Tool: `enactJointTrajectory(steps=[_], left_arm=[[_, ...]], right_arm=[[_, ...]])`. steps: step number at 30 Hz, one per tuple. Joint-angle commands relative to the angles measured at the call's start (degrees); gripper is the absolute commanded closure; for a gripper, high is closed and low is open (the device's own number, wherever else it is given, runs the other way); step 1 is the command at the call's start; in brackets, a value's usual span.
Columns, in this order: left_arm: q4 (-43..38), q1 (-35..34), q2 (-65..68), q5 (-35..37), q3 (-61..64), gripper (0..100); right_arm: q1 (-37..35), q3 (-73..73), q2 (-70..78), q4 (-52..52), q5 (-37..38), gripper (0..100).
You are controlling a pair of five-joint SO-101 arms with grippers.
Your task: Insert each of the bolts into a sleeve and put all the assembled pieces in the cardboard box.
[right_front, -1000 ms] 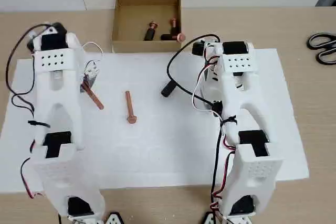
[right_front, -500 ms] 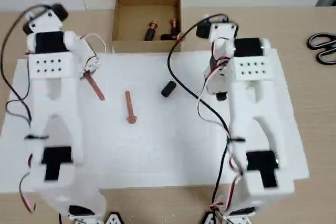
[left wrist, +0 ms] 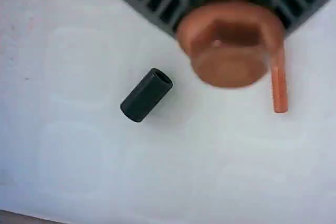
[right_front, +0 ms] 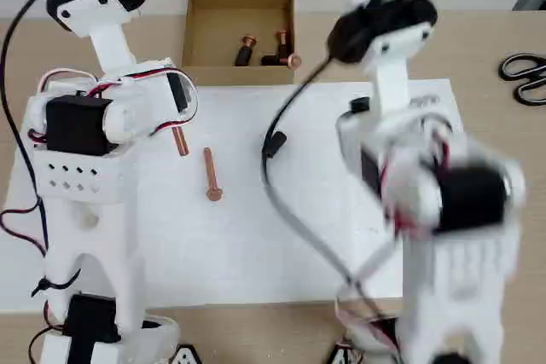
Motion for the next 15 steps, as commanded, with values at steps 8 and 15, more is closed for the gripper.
enactJointTrajectory(steps=[8, 15], left_arm=[[0.26, 0.79, -2.29, -0.35, -2.51, 99], [-1.93, 2.02, -2.64, -0.35, 2.33, 99]], right_arm=[[-3.12, 35.25, -15.52, -26.59, 0.0, 99.4], [-4.09, 50.37, -24.31, -39.43, -0.35, 99.4]])
